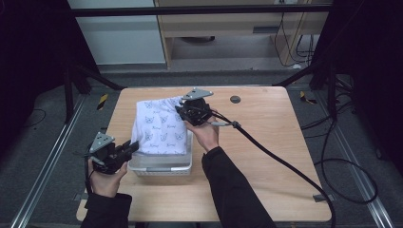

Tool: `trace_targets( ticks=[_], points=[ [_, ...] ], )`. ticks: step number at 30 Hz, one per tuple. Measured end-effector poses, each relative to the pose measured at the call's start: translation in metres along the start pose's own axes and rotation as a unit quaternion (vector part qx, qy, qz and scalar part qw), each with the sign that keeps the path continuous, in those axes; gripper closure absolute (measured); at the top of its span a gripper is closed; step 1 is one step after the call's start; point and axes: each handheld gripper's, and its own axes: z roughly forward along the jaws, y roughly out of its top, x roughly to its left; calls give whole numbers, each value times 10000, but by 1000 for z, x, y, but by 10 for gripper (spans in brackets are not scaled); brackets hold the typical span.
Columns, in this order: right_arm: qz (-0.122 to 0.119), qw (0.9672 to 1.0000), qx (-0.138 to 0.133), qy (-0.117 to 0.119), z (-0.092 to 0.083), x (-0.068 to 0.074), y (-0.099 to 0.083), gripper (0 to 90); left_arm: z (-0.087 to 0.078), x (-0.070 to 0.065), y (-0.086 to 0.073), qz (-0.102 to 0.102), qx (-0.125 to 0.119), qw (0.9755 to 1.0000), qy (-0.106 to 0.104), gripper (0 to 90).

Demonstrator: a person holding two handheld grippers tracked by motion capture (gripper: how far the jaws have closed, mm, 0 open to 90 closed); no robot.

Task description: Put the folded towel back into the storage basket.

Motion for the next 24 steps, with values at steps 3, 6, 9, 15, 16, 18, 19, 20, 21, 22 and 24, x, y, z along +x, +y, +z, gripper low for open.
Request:
trace_targets(
  ticks=[3,6,9,15,16,18,19,20,21,22,24],
  points=[
    [-2,10000,39,-5,5,1,-2,777,4,3,-3,0,41,10000,52,735],
    [-17,10000,65,-24,11,1,-6,777,7,4,-5,8,74,9999,88,735],
    [-29,9999,135,-36,16,1,-9,777,13,6,-9,20,155,9998,123,734],
    [-79,9996,265,-52,27,1,-17,777,20,9,-14,11,282,9995,162,735],
    [-65,9996,278,-49,29,1,-18,777,21,9,-14,16,293,9994,165,734],
    [-63,9995,316,-56,31,1,-20,777,22,9,-16,43,315,9993,177,735],
    [-84,9994,315,-66,32,1,-21,777,23,9,-16,57,341,9992,188,735],
    [-91,9994,337,-82,33,1,-22,777,24,9,-17,50,348,9992,180,734],
    [-76,9993,350,-73,34,1,-23,777,25,9,-17,51,366,9991,187,734],
    [-92,9993,366,-84,35,1,-23,777,26,9,-18,54,386,9991,193,734],
    [-110,9992,387,-80,36,1,-25,776,27,9,-19,82,425,9988,212,735]
  ],
)
